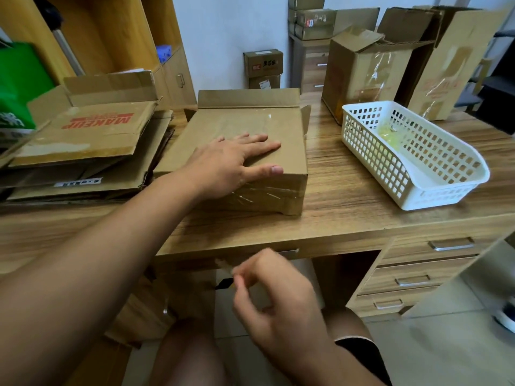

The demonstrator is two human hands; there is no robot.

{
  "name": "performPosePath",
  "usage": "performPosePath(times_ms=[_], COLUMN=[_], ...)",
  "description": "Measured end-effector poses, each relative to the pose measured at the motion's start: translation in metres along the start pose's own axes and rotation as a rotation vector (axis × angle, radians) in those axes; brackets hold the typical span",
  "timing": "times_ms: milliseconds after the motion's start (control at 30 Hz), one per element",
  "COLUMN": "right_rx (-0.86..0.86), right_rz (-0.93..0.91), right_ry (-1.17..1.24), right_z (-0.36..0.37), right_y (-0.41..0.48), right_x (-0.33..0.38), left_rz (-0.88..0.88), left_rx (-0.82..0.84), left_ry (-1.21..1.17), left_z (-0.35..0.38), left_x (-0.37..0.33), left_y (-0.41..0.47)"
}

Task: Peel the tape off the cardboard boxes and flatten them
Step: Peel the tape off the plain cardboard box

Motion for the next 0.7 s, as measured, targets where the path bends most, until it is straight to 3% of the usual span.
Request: performPosePath(times_ms=[167, 400, 567, 700], right_rx=[-0.136, -0.258, -0.25, -0.095], right_rz=[0.231, 0.3, 0.322, 0.363], right_ry=[0.073, 0.145, 0.181, 0.154], right_z=[-0.042, -0.088, -0.109, -0.124], right_y=[0.026, 0.045, 0.056, 0.071], right_x=[-0.032, -0.046, -0.048, -0.053], left_rz=[0.0, -0.015, -0.012, -0.036], left_rx=[0.002, 0.004, 0.014, 0.042], left_ry=[-0.012, -0.005, 0.002, 0.006], left_z=[0.0, -0.001, -0.001, -0.003], left_x=[0.0, -0.001, -0.001, -0.004], left_y=[-0.001, -0.001, -0.002, -0.004])
Point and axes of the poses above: each hand's wrist, its own y-axis towards the middle knuckle, its own z-axis out of the palm, x = y × z, the point moved 8 cm from there along y, towards the middle knuckle, and after that the axes turned 3 degrees about y, right-handed, at the moved point
